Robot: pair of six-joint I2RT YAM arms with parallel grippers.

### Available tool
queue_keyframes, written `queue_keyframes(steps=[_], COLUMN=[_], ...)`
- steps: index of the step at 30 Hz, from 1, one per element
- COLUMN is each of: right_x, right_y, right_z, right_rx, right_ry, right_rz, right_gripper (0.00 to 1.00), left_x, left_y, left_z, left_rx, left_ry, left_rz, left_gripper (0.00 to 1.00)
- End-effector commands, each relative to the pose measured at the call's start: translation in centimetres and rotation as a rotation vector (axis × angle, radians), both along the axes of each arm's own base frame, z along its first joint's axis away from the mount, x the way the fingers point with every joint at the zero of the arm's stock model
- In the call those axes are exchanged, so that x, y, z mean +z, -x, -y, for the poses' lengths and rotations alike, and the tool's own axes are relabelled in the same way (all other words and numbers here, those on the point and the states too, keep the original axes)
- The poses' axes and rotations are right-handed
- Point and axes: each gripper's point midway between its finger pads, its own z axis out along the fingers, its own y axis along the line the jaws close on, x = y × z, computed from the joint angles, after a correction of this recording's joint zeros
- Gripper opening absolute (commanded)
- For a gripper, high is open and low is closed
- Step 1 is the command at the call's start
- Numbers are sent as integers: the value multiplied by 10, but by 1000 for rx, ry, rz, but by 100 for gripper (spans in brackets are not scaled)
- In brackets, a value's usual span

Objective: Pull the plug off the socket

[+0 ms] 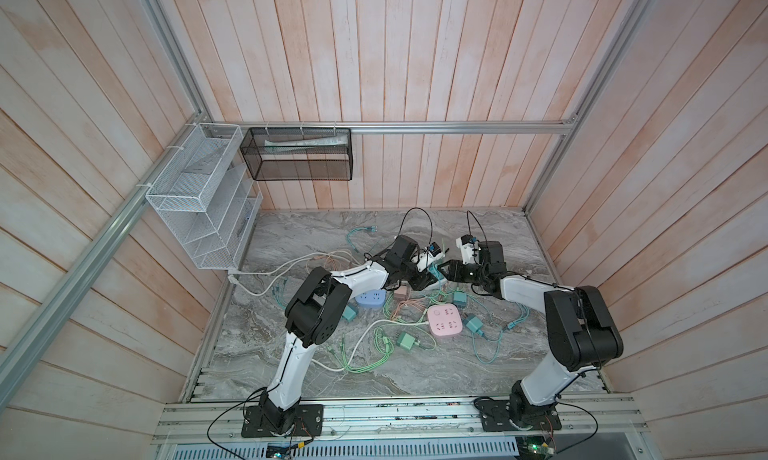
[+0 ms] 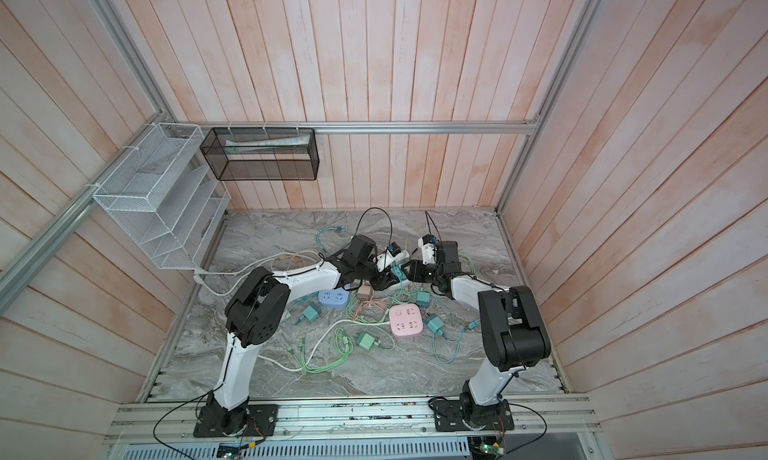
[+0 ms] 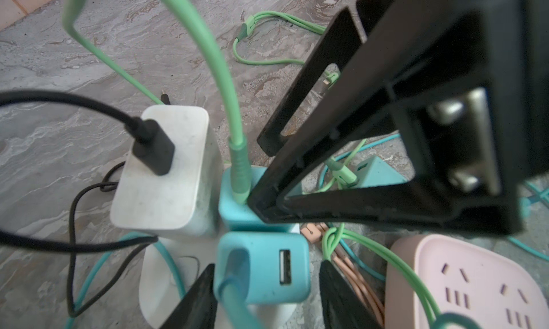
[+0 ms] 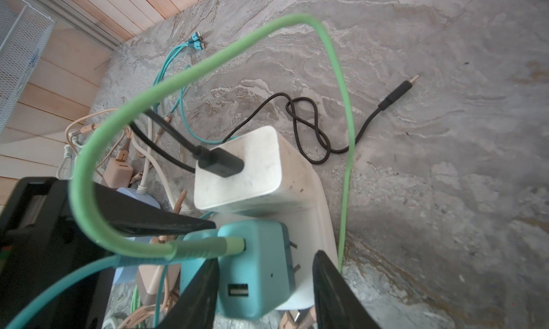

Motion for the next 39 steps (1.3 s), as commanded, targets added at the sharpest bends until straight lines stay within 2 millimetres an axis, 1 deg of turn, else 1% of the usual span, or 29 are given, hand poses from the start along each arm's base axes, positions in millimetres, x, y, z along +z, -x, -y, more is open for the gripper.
queue_keyframes(steps=[1, 3, 5, 7, 12, 15, 23, 28, 31, 34, 39], right_x=[0, -2, -3, -2, 0, -1, -4, -6, -8, -7, -6], right_y=[2, 4, 5, 6, 6, 6, 6, 6, 6, 5, 4], right_z=[6, 7, 8, 9, 11, 12, 13, 13, 12, 12, 12], right_rx=[-16, -15, -16, -17, -21, -22, -22, -20, -18, -16, -16], right_ry=[4, 11, 14, 11, 6, 6, 12, 15, 15, 11, 12], right_rz=[-11, -17, -19, -14, -10, -14, -21, -31, -36, -36, -36], right_gripper=[49, 49, 48, 48, 48, 48, 48, 48, 48, 48, 48], left_x=[17, 14, 11, 7, 7, 1, -9, -19, -22, -23, -26], left_y=[12, 4, -2, -6, -12, -15, -13, -7, -6, -7, -10], left_z=[11, 8, 7, 7, 10, 12, 13, 7, 3, 4, 8], left_rx=[-15, 25, 48, 59, 74, 78, 60, 49, 52, 54, 50], left_ry=[29, 11, -4, -11, 4, -11, -27, -69, -78, -79, -82], left_rz=[10, 24, 34, 35, 50, 46, 35, 28, 31, 29, 23], left_gripper=[56, 56, 58, 59, 59, 59, 53, 55, 55, 55, 52])
